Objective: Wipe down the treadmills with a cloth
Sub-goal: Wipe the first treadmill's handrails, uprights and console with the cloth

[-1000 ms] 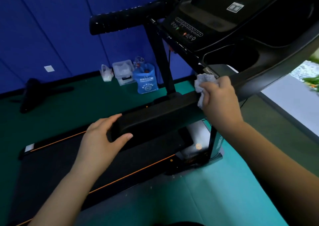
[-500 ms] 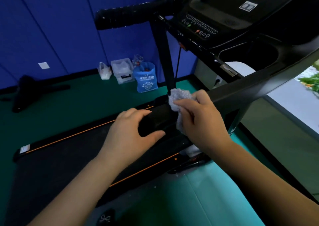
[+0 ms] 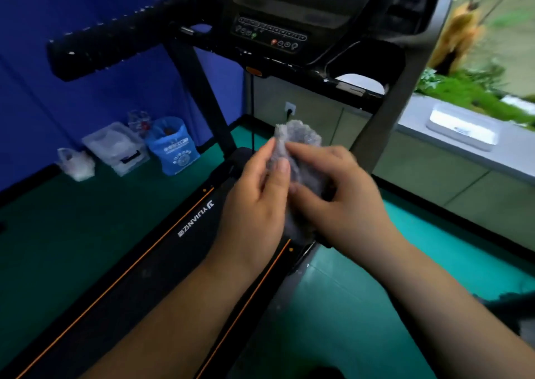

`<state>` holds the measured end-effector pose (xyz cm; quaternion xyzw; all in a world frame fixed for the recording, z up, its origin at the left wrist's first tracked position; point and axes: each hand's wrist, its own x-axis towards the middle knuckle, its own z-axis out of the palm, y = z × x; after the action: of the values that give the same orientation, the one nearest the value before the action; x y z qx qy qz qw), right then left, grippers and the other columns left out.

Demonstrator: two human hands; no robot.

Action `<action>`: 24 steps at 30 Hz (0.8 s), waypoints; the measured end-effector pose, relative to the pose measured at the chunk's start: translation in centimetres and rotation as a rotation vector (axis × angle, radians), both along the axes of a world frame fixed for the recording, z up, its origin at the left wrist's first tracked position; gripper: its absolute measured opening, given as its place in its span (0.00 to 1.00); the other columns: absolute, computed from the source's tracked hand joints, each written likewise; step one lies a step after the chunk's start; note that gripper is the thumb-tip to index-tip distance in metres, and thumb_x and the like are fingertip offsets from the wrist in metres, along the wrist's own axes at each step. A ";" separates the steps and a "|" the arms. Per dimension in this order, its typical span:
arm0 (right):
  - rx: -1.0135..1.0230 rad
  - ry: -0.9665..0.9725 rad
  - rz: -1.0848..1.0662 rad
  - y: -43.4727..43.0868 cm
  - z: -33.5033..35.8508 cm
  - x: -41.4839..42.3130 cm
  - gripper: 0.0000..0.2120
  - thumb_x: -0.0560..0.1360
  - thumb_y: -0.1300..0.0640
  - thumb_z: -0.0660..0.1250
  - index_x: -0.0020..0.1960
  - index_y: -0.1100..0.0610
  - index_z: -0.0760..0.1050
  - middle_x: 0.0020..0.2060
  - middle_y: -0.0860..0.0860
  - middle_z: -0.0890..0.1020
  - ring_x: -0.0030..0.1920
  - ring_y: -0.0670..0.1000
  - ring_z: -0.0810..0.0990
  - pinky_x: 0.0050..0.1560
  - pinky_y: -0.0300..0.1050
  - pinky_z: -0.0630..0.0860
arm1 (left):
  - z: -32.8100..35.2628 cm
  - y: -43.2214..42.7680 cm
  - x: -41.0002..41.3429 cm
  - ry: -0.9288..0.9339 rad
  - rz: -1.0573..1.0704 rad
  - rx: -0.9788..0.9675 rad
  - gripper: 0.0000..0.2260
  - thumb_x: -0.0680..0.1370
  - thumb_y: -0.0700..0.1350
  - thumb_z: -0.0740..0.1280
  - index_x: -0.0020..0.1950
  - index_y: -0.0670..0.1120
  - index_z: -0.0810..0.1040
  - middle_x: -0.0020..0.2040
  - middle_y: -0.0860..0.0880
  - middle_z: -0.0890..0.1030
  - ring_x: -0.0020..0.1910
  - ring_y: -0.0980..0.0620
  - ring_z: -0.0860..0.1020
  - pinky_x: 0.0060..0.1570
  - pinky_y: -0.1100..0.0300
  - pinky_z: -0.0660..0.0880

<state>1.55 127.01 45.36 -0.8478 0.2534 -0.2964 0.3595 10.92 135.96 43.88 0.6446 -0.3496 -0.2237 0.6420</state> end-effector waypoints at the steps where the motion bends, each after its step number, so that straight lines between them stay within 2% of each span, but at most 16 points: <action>1: 0.059 -0.003 0.043 0.8 -0.1 0.0 0.26 0.69 0.56 0.69 0.66 0.48 0.74 0.54 0.47 0.76 0.56 0.39 0.75 0.58 0.28 0.68 | -0.3 0.0 0.1 0.043 -0.011 -0.001 0.23 0.78 0.59 0.58 0.72 0.54 0.67 0.56 0.66 0.75 0.55 0.73 0.74 0.54 0.73 0.71; 2: 0.120 -0.002 0.080 1.4 -0.4 -0.1 0.27 0.68 0.57 0.67 0.68 0.47 0.73 0.56 0.46 0.77 0.58 0.40 0.76 0.60 0.34 0.71 | -0.6 -0.1 0.4 0.087 -0.011 0.007 0.23 0.78 0.57 0.58 0.72 0.53 0.67 0.57 0.64 0.76 0.56 0.72 0.74 0.55 0.72 0.71; 4: 0.219 0.004 0.124 1.6 -1.2 -0.6 0.28 0.69 0.60 0.64 0.68 0.45 0.72 0.59 0.44 0.79 0.59 0.40 0.77 0.60 0.40 0.74 | -1.7 -0.1 0.9 0.170 0.002 0.029 0.19 0.80 0.49 0.63 0.71 0.51 0.69 0.60 0.56 0.79 0.58 0.63 0.77 0.60 0.61 0.74; 6: 0.250 -0.010 0.102 1.2 -2.0 -1.1 0.26 0.69 0.63 0.62 0.65 0.44 0.74 0.57 0.44 0.81 0.58 0.43 0.79 0.60 0.45 0.75 | -3.1 -0.1 1.3 0.301 0.021 0.017 0.17 0.79 0.42 0.65 0.68 0.50 0.73 0.58 0.51 0.81 0.56 0.56 0.80 0.58 0.54 0.76; 7: 0.211 -0.023 0.046 0.9 -2.2 -1.4 0.25 0.69 0.63 0.61 0.62 0.45 0.76 0.55 0.45 0.81 0.57 0.44 0.79 0.60 0.46 0.75 | -3.9 -0.1 1.5 0.372 0.042 0.005 0.16 0.79 0.41 0.65 0.66 0.50 0.74 0.57 0.50 0.82 0.55 0.54 0.81 0.56 0.55 0.77; 10: -0.011 -0.043 -0.263 -1.0 -2.4 -2.2 0.19 0.71 0.64 0.64 0.56 0.46 0.78 0.53 0.51 0.77 0.51 0.37 0.76 0.57 0.34 0.72 | -6.3 0.0 2.2 0.480 0.145 -0.012 0.14 0.79 0.41 0.65 0.64 0.52 0.77 0.56 0.51 0.82 0.54 0.54 0.81 0.49 0.61 0.78; 12: -0.042 0.034 -0.425 -2.4 -2.8 -2.5 0.17 0.73 0.59 0.67 0.59 0.45 0.75 0.54 0.49 0.73 0.50 0.34 0.73 0.59 0.38 0.73 | -8.0 0.3 2.4 0.526 0.186 -0.005 0.14 0.79 0.41 0.65 0.64 0.52 0.77 0.55 0.52 0.83 0.53 0.55 0.81 0.47 0.64 0.78; 14: 0.001 0.138 -0.483 -3.2 -3.5 -2.4 0.20 0.74 0.51 0.68 0.65 0.45 0.71 0.57 0.47 0.69 0.53 0.38 0.72 0.64 0.48 0.72 | -9.4 0.3 2.6 0.545 0.174 0.016 0.15 0.79 0.40 0.65 0.64 0.51 0.77 0.54 0.52 0.83 0.52 0.56 0.82 0.47 0.64 0.78; 15: 0.008 0.173 -0.496 -3.4 -3.9 -2.2 0.22 0.74 0.49 0.68 0.68 0.46 0.69 0.59 0.47 0.68 0.54 0.40 0.71 0.65 0.50 0.72 | -10.0 0.1 2.6 0.549 0.158 0.017 0.15 0.78 0.40 0.66 0.64 0.51 0.77 0.54 0.52 0.83 0.53 0.56 0.82 0.49 0.63 0.79; 17: -0.004 0.187 -0.526 -3.7 -4.5 -1.5 0.25 0.75 0.48 0.67 0.71 0.49 0.66 0.63 0.49 0.67 0.56 0.42 0.70 0.67 0.46 0.70 | -10.8 -0.7 2.9 0.511 0.136 0.018 0.16 0.77 0.41 0.68 0.65 0.52 0.77 0.56 0.52 0.82 0.56 0.55 0.80 0.56 0.57 0.78; 19: 0.001 0.168 -0.584 -4.2 -4.9 -0.7 0.27 0.76 0.48 0.66 0.72 0.51 0.65 0.66 0.49 0.67 0.57 0.41 0.70 0.67 0.43 0.69 | -11.4 -2.1 3.4 0.474 0.122 0.016 0.18 0.75 0.43 0.70 0.63 0.57 0.76 0.58 0.53 0.81 0.57 0.55 0.80 0.59 0.52 0.76; 21: 0.033 0.148 -0.650 -4.8 -5.0 -0.1 0.26 0.76 0.48 0.66 0.72 0.51 0.65 0.65 0.47 0.68 0.59 0.42 0.71 0.67 0.47 0.70 | -11.3 -3.5 4.0 0.479 0.072 0.007 0.18 0.75 0.42 0.70 0.59 0.62 0.75 0.57 0.53 0.81 0.56 0.56 0.80 0.59 0.51 0.76; 24: 0.050 0.139 -0.709 -5.6 -5.4 0.5 0.25 0.76 0.47 0.66 0.71 0.51 0.67 0.64 0.47 0.71 0.61 0.42 0.72 0.67 0.49 0.70 | -10.9 -4.9 4.1 0.401 -0.058 -0.042 0.16 0.76 0.42 0.69 0.60 0.58 0.77 0.58 0.56 0.81 0.57 0.60 0.78 0.60 0.57 0.75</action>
<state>2.03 121.42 40.01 -0.7163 0.5626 -0.3380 0.2368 15.06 131.10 32.94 0.5633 -0.2377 -0.3585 0.7054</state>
